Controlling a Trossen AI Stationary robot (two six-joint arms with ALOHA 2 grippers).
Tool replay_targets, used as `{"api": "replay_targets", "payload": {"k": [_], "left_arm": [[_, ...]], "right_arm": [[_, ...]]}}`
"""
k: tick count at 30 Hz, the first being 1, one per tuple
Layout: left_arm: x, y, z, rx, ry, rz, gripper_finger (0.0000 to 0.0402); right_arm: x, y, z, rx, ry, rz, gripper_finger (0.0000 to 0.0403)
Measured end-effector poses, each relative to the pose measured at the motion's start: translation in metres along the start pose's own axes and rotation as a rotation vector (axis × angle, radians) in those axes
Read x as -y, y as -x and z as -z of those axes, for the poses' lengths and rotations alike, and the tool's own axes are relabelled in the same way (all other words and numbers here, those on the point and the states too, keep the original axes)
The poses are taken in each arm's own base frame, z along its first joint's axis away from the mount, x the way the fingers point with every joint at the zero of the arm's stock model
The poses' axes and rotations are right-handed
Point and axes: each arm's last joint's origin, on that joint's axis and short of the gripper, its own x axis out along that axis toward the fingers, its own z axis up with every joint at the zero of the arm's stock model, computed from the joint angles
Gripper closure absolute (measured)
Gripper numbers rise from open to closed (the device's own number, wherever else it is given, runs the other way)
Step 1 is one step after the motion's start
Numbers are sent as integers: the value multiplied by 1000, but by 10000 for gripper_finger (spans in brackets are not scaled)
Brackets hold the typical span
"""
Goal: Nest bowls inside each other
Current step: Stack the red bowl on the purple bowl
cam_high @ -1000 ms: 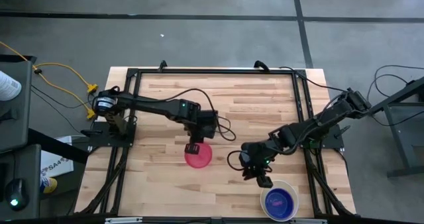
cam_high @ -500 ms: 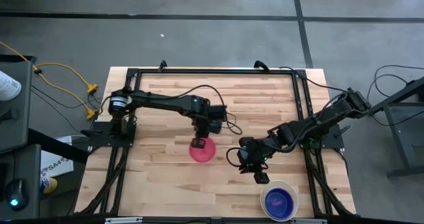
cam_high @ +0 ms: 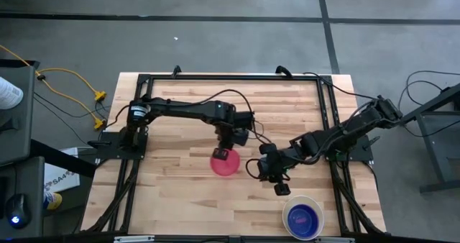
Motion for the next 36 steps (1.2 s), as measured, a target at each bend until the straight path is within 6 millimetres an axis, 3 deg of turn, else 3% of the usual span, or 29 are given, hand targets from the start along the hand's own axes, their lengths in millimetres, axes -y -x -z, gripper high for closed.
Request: {"api": "replay_targets", "payload": {"k": [3, 13, 28, 36], "left_arm": [[-2, 0, -5, 29, -3, -33, 401], [-8, 1, -6, 15, 237, -261, 401], [25, -8, -17, 55, 345, -367, 401], [37, -10, -24, 108, 308, -416, 401]], "right_arm": [[1, 0, 0, 18, -46, 66, 348], [5, 0, 0, 69, -486, 149, 348], [7, 1, 1, 100, -789, 179, 348], [10, 1, 8, 42, -922, 224, 348]]}}
